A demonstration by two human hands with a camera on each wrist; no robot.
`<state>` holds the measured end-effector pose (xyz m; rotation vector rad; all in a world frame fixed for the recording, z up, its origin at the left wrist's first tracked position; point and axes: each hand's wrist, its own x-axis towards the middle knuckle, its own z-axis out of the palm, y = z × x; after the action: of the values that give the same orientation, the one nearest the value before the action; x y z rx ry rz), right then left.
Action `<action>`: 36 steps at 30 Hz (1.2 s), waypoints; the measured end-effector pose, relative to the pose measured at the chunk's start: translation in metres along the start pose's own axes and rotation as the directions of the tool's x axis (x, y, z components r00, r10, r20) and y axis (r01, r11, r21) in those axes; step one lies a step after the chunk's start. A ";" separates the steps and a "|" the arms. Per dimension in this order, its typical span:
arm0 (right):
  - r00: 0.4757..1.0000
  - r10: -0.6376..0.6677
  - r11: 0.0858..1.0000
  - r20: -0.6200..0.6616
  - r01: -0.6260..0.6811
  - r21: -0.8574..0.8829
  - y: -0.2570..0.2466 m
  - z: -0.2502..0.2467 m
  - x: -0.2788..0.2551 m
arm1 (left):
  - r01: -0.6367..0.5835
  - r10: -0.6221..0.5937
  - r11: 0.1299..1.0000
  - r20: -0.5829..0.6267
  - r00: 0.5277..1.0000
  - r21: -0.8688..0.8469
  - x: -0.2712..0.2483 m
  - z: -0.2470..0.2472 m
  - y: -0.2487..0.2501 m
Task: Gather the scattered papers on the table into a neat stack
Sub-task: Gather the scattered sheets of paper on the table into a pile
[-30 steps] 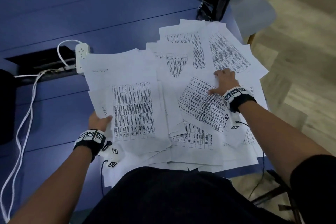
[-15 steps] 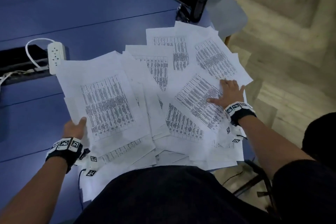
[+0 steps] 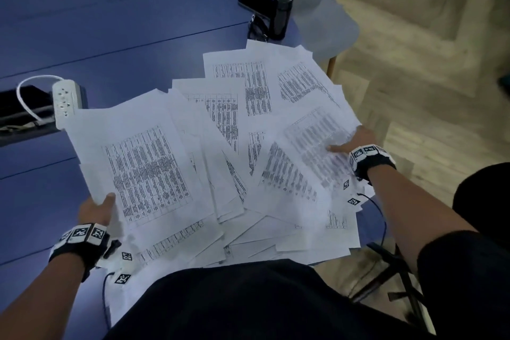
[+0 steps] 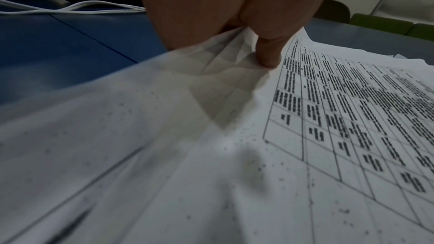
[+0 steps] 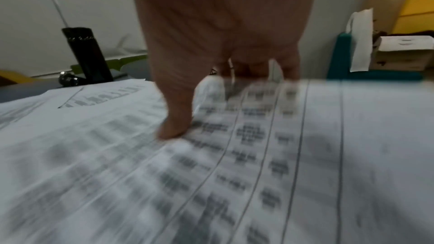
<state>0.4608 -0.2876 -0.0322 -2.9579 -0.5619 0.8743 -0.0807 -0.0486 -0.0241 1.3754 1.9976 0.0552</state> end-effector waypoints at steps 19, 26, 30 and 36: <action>0.936 0.345 0.874 -0.071 -0.293 0.389 -0.017 0.044 -0.046 | 0.012 -0.008 0.994 0.038 0.999 -0.105 -0.006 0.000 0.002; 0.938 0.320 0.836 -0.135 -0.213 0.506 0.019 0.028 -0.032 | -0.151 0.159 0.977 0.049 0.986 -0.152 -0.012 0.014 0.029; 0.929 0.160 0.872 -0.333 0.025 0.490 0.019 0.007 -0.041 | -0.191 0.197 0.980 0.152 0.969 -0.054 -0.013 0.022 0.046; 0.879 -0.139 0.818 -0.457 0.362 0.448 -0.019 -0.040 -0.075 | -0.118 0.132 0.987 0.136 0.982 -0.111 -0.013 0.021 0.050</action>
<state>0.4174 -0.2916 0.0433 -2.3793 -0.5682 0.2950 -0.0263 -0.0448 -0.0129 1.3977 1.7656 0.1116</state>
